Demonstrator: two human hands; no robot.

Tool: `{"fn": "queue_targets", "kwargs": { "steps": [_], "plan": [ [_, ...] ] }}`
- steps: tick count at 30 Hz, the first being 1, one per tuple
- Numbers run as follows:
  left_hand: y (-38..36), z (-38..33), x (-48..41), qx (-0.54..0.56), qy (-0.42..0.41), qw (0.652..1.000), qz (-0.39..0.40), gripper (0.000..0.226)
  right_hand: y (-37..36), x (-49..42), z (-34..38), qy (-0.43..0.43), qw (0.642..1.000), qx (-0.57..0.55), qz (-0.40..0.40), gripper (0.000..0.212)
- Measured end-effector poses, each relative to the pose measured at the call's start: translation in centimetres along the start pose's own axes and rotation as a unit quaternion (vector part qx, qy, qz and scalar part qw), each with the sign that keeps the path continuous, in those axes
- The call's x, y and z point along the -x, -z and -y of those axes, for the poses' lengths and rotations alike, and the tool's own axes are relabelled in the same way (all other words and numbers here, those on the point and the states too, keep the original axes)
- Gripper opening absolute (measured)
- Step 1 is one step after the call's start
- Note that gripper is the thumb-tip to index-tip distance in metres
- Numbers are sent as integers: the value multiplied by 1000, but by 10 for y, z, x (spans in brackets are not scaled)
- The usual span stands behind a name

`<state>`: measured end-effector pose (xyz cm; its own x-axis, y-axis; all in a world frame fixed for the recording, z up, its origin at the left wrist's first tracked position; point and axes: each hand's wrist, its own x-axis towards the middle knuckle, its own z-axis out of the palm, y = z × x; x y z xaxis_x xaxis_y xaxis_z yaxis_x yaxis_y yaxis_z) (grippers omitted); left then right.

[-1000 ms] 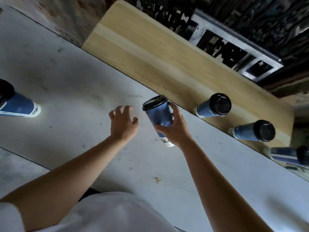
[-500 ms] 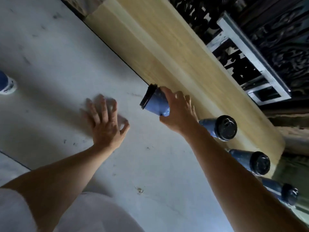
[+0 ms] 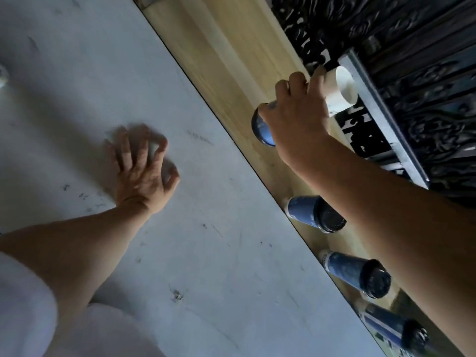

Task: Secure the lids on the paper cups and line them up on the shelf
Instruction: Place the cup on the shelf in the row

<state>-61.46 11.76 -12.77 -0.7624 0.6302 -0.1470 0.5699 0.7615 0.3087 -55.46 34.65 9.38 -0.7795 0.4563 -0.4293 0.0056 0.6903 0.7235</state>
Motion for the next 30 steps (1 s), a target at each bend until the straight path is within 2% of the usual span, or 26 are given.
{"fn": "queue_targets", "kwargs": {
  "steps": [3, 6, 13, 20, 30],
  "plan": [
    [0, -1, 0, 7, 13, 1000, -9, 71, 11, 7, -17, -10, 999, 46, -13, 51],
    [2, -2, -1, 24, 22, 999, -1, 75, 17, 12, -28, -18, 998, 66, -1, 53],
    [5, -2, 0, 25, 25, 999, 6, 75, 15, 12, -34, -20, 998, 48, 25, 54],
    [5, -2, 1, 18, 25, 1000, 1, 72, 16, 6, -23, 10, 999, 40, 10, 56],
    [5, -1, 0, 8, 20, 1000, 4, 72, 17, 1, -23, 8, 1000, 26, 9, 58]
  ]
}}
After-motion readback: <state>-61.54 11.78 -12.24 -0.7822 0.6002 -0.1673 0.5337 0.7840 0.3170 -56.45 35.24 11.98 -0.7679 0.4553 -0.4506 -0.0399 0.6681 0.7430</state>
